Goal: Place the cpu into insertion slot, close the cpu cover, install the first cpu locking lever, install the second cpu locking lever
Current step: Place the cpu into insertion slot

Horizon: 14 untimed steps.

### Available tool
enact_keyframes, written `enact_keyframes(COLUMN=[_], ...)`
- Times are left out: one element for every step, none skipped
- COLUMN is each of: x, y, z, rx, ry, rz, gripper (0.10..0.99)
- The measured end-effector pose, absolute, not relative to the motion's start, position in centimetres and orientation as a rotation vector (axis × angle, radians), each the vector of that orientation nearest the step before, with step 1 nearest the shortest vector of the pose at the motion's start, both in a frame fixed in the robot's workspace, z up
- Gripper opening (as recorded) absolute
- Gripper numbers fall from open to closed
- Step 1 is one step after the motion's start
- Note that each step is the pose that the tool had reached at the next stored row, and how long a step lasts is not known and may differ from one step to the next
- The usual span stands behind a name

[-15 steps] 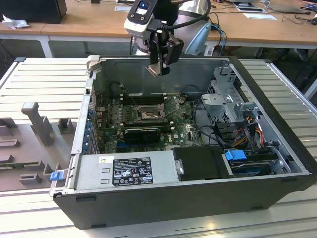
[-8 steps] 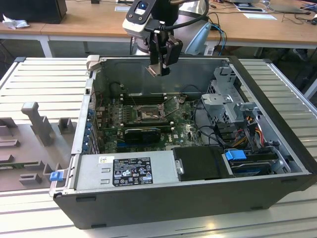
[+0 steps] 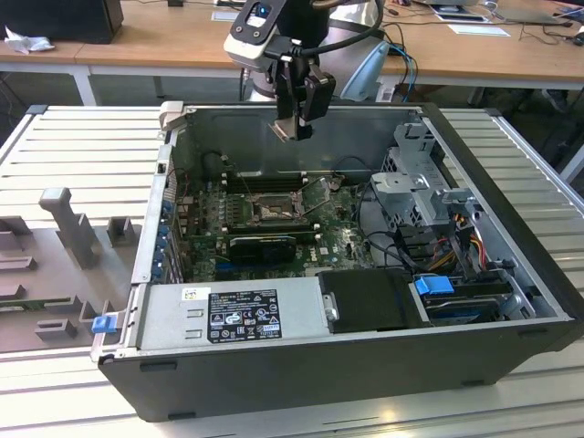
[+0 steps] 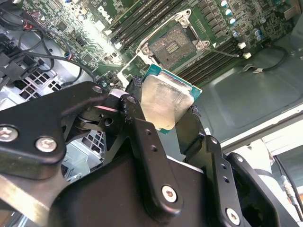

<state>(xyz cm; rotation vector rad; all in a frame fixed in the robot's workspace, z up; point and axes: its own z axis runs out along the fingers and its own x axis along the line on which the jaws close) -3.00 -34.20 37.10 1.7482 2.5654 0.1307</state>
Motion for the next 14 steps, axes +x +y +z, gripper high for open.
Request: enact_keyframes(x=[-3.0,-3.0,-3.0,-3.0,-3.0,-3.0,-3.0,-3.0,-3.0,-3.0,-3.0,-3.0,-3.0,-3.0], y=[-34.2,-34.2,-34.2,-34.2,-34.2,-34.2,-34.2,-34.2,-34.2,-34.2,-34.2,-34.2,-34.2,-34.2], z=[37.09,37.08,37.07,37.06,37.05,37.04,37.04,37.03,37.03,37.02,37.01,37.0,36.99,36.99], rx=[1.752,1.761,1.766,1.769,1.776,1.783,1.788,1.79,1.795,1.798,1.803,1.809,1.814,1.819], ry=[2.562,2.556,2.552,2.55,2.545,2.54,2.536,2.534,2.531,2.529,2.525,2.521,2.516,2.513], rz=[0.131,0.13,0.13,0.13,0.13,0.13,0.13,0.13,0.13,0.13,0.129,0.129,0.129,0.129], gripper=[0.529,0.529,0.529,0.529,0.529,0.529,0.529,0.529,0.529,0.529,0.529,0.529,0.529,0.529])
